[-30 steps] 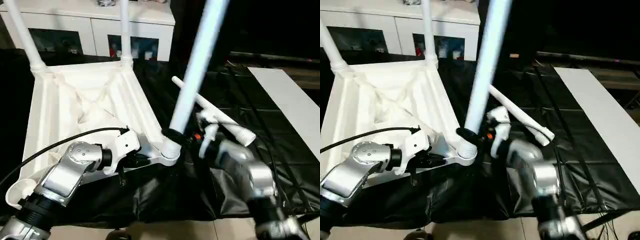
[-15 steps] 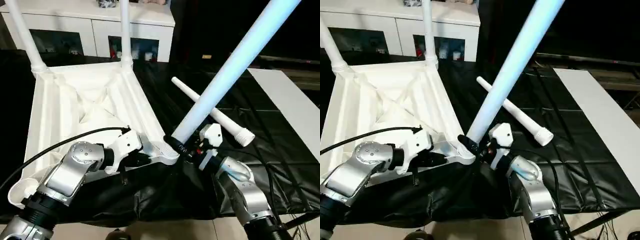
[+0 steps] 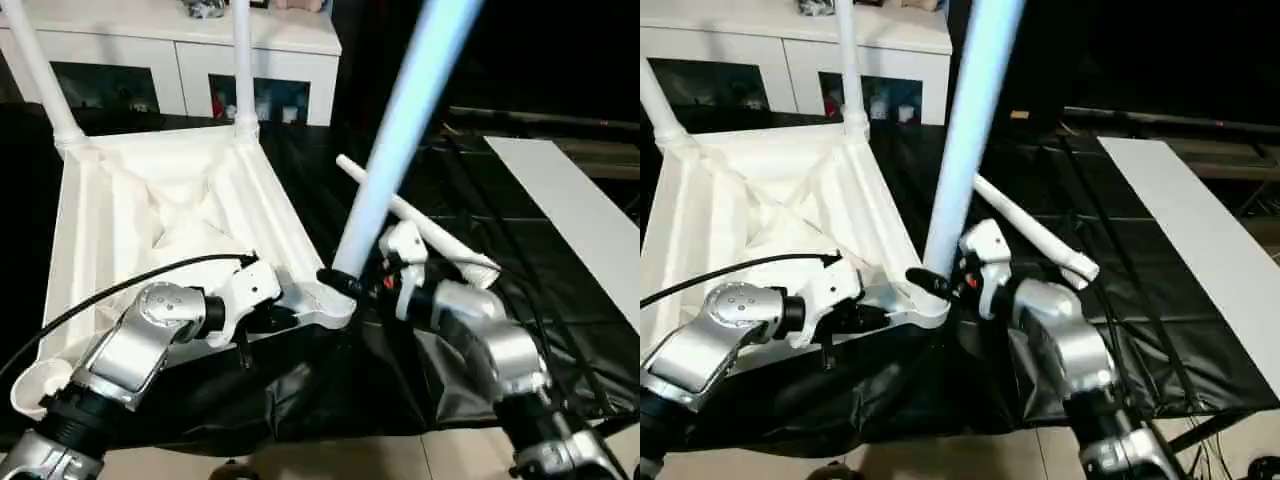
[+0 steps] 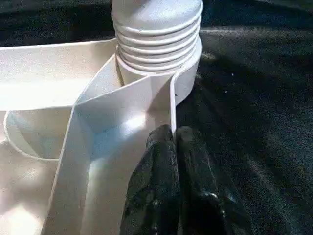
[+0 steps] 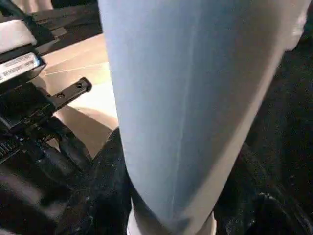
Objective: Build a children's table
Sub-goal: Insert table leg to table base, then rotate leg to tighten
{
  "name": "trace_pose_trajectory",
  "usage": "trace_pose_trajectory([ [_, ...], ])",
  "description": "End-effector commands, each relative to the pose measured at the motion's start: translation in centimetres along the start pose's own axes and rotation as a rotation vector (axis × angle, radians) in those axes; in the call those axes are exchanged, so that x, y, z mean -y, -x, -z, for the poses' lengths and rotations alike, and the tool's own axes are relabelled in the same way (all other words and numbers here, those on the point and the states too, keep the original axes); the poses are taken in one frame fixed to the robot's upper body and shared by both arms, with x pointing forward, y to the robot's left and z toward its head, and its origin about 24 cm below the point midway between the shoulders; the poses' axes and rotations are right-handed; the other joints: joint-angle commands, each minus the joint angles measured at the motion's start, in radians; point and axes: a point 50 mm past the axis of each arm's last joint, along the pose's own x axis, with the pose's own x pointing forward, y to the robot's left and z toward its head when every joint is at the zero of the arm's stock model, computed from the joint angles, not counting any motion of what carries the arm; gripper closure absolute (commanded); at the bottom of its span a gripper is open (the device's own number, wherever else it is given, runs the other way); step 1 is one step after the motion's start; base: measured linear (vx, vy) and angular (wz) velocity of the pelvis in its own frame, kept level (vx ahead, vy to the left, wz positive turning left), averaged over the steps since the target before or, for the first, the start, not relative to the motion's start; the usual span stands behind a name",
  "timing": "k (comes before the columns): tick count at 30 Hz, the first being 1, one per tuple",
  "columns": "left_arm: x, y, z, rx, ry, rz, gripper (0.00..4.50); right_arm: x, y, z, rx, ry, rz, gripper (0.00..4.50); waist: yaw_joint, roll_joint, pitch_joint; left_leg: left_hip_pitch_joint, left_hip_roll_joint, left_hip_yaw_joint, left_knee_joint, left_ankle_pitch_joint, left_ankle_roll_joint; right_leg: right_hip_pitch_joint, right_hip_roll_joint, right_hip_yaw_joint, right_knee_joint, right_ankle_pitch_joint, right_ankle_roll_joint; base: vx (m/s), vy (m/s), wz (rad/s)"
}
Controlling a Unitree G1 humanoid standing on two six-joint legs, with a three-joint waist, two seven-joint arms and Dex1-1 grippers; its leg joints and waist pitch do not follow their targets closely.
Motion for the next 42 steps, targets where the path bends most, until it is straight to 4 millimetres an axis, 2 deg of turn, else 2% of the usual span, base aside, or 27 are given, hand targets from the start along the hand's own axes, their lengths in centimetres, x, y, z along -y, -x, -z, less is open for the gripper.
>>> trace_pose_trajectory([
  [1,-0.9,0.5,-1.1,0.016,-0.045,-0.041,4.5,0.4,1.2,3.5,-0.186,-0.121,0.008,2.65,-0.009,0.019,-0.041,0.041,0.05,-0.034,-0.09,-0.492,-0.09,-0.013,-0.094,0.057,-0.121,-0.462,-0.125,0.0,0.0,0.0],
  [2,-0.9,0.6,-1.1,0.012,-0.048,-0.036,4.5,0.5,1.3,3.8,-0.22,-0.141,0.001,2.65,-0.009,0.014,-0.041,0.038,0.05,-0.034,-0.091,-0.485,-0.089,-0.01,-0.094,0.057,-0.121,-0.457,-0.124,0.0,0.0,0.0],
  [3,-0.9,0.6,-1.0,0.008,-0.05,-0.033,4.5,0.5,1.3,3.9,-0.231,-0.148,-0.003,2.65,-0.007,0.018,-0.041,0.039,0.05,-0.033,-0.091,-0.479,-0.088,-0.011,-0.094,0.057,-0.119,-0.446,-0.126,0.0,0.0,0.0],
  [12,-0.7,0.8,-0.6,-0.02,-0.056,0.0,4.5,0.7,1.3,4.4,-0.293,-0.128,-0.017,2.65,-0.011,0.017,-0.04,0.042,0.05,-0.037,-0.09,-0.518,-0.098,-0.018,-0.098,0.057,-0.125,-0.492,-0.118,0.0,0.0,0.0],
  [15,-0.6,0.9,-0.4,-0.042,-0.06,0.027,4.5,0.8,1.2,4.5,-0.307,-0.115,-0.013,2.65,-0.014,0.017,-0.04,0.04,0.05,-0.039,-0.093,-0.525,-0.1,-0.016,-0.098,0.056,-0.125,-0.501,-0.112,0.0,0.0,0.0],
  [18,-0.6,1.1,0.0,-0.074,-0.067,0.029,4.5,1.1,1.0,4.6,-0.301,-0.099,0.025,2.65,-0.016,0.017,-0.039,0.04,0.05,-0.041,-0.095,-0.55,-0.107,-0.019,-0.096,0.056,-0.125,-0.496,-0.113,0.0,0.0,0.0],
  [22,-1.2,1.0,0.6,-0.114,-0.021,-0.056,4.5,1.9,0.6,4.9,-0.269,-0.104,0.172,2.65,-0.019,0.014,-0.035,0.045,0.048,-0.046,-0.095,-0.601,-0.113,-0.024,-0.098,0.054,-0.133,-0.571,-0.097,0.0,0.0,0.0],
  [24,-1.3,0.7,0.6,-0.115,0.017,-0.089,4.5,2.1,0.5,5.1,-0.262,-0.108,0.246,2.65,-0.023,0.015,-0.031,0.055,0.045,-0.052,-0.09,-0.643,-0.116,-0.03,-0.104,0.047,-0.149,-0.683,-0.07,0.0,0.0,0.0],
  [25,-1.3,0.5,0.6,-0.114,0.034,-0.099,4.5,2.2,0.4,5.2,-0.262,-0.112,0.277,2.65,-0.026,0.017,-0.031,0.058,0.044,-0.057,-0.09,-0.664,-0.12,-0.028,-0.105,0.038,-0.155,-0.713,-0.063,0.0,0.0,0.0],
  [26,-1.3,0.2,0.5,-0.119,0.055,-0.121,4.5,2.3,0.2,5.4,-0.253,-0.128,0.327,2.65,-0.029,0.019,-0.031,0.059,0.045,-0.06,-0.092,-0.678,-0.125,-0.027,-0.102,0.034,-0.155,-0.709,-0.062,-0.056,0.015,-0.14],
  [27,-1.4,-0.1,0.5,-0.123,0.071,-0.139,4.5,2.4,0.0,5.5,-0.245,-0.141,0.364,2.65,-0.033,0.02,-0.033,0.059,0.044,-0.066,-0.097,-0.702,-0.128,-0.018,-0.1,0.022,-0.16,-0.693,-0.061,-0.065,0.031,-0.16],
  [28,-1.4,-0.4,0.4,-0.126,0.085,-0.157,4.5,2.5,-0.2,5.5,-0.238,-0.152,0.391,2.65,-0.036,0.024,-0.032,0.059,0.045,-0.067,-0.102,-0.721,-0.133,-0.016,-0.096,0.017,-0.16,-0.677,-0.063,-0.065,0.031,-0.16],
  [29,-1.7,-1.2,0.0,-0.13,0.132,-0.221,4.5,2.7,-0.7,5.5,-0.223,-0.161,0.472,2.65,-0.046,0.035,-0.031,0.055,0.05,-0.074,-0.126,-0.798,-0.148,-0.003,-0.081,-0.001,-0.151,-0.592,-0.073,-0.068,0.044,-0.15],
  [30,-1.7,-1.2,0.0,-0.13,0.132,-0.221,4.5,2.7,-0.7,5.5,-0.223,-0.161,0.472,2.65,-0.047,0.043,-0.03,0.054,0.054,-0.073,-0.139,-0.843,-0.154,0.002,-0.071,-0.011,-0.142,-0.554,-0.08,-0.083,0.046,-0.11],
  [31,-1.9,-1.6,-0.2,-0.13,0.163,-0.259,4.5,2.8,-1.0,5.5,-0.217,-0.171,0.505,2.65,-0.042,0.053,-0.027,0.009,0.066,-0.054,-0.202,-0.939,-0.164,0.045,-0.035,-0.034,-0.059,-0.419,-0.098,-0.083,0.046,-0.11],
  [32,-2.1,-2.2,-0.4,-0.131,0.198,-0.301,4.5,2.9,-1.4,5.5,-0.205,-0.186,0.545,2.65,-0.018,0.057,-0.027,-0.055,0.072,-0.028,-0.26,-0.994,-0.166,0.097,-0.012,-0.046,0.059,-0.318,-0.098,-0.139,0.023,0.07],
  [33,-2.2,-2.7,-0.8,-0.13,0.229,-0.337,4.5,2.9,-1.9,5.5,-0.2,-0.202,0.581,2.65,0.06,0.057,-0.031,-0.09,0.033,0.079,-0.281,-0.932,-0.172,0.086,0.022,-0.053,0.118,-0.226,-0.096,-0.091,-0.048,0.14],
  [34,-2.2,-2.8,-0.9,-0.128,0.232,-0.339,4.5,2.9,-1.9,5.5,-0.199,-0.204,0.586,2.65,0.028,0.004,-0.052,-0.041,0.025,0.091,-0.248,-0.756,-0.146,0.07,-0.006,0.0,0.094,-0.397,-0.081,-0.091,-0.048,0.14],
  [35,-2.1,-4.2,-2.1,-0.101,0.286,-0.374,4.5,2.9,-2.8,5.3,-0.187,-0.236,0.669,2.65,0.002,-0.065,-0.025,0.146,-0.003,-0.011,0.126,-0.302,-0.081,-0.167,-0.16,0.08,-0.209,-1.056,-0.016,0.009,-0.09,-0.08],
  [36,-2.0,-4.8,-2.8,-0.085,0.291,-0.389,4.5,2.8,-3.3,5.2,-0.185,-0.244,0.701,2.65,0.003,-0.036,-0.034,-0.036,-0.053,-0.095,0.112,-0.086,-0.011,0.03,-0.177,0.143,-0.162,-0.983,-0.058,0.056,0.005,-0.28],
  [37,-1.9,-5.4,-3.6,-0.071,0.288,-0.412,4.5,2.7,-3.9,5.1,-0.181,-0.253,0.741,2.65,0.015,-0.005,-0.037,-0.017,0.011,-0.094,0.018,-0.117,-0.068,0.035,-0.163,0.091,-0.12,-0.734,-0.084,0.056,0.005,-0.28],
  [38,-1.9,-5.5,-3.7,-0.068,0.285,-0.416,4.5,2.7,-4.0,5.0,-0.18,-0.253,0.749,2.65,0.005,0.002,-0.048,0.017,0.025,-0.083,-0.013,-0.157,-0.1,0.016,-0.119,0.064,-0.097,-0.537,-0.108,-0.001,0.071,-0.05],
  [39,-2.1,-5.7,-4.3,-0.059,0.269,-0.441,4.5,2.7,-4.4,4.8,-0.169,-0.265,0.775,2.65,-0.016,0.009,-0.055,0.054,0.038,-0.077,-0.061,-0.343,-0.098,-0.003,-0.058,0.035,-0.065,-0.367,-0.112,-0.067,0.03,0.15],
  [40,-2.1,-5.7,-4.3,-0.059,0.269,-0.441,4.5,2.7,-4.4,4.8,-0.169,-0.265,0.775,2.65,-0.039,0.016,-0.055,0.045,0.047,-0.077,-0.077,-0.379,-0.099,0.006,-0.066,0.04,-0.062,-0.199,-0.155,-0.067,0.03,0.15],
  [41,-2.2,-5.8,-4.7,-0.053,0.256,-0.455,4.5,2.6,-4.7,4.7,-0.158,-0.283,0.791,2.65,-0.044,0.016,-0.056,0.039,0.045,-0.076,-0.084,-0.386,-0.095,0.016,-0.067,0.037,-0.066,-0.167,-0.165,0.0,0.0,0.0],
  [42,-2.2,-5.9,-5.3,-0.031,0.257,-0.464,4.5,2.6,-5.0,4.6,-0.157,-0.279,0.807,2.65,-0.049,0.02,-0.048,0.035,0.043,-0.072,-0.091,-0.442,-0.096,0.013,-0.072,0.036,-0.08,-0.212,-0.165,0.0,0.0,0.0],
])
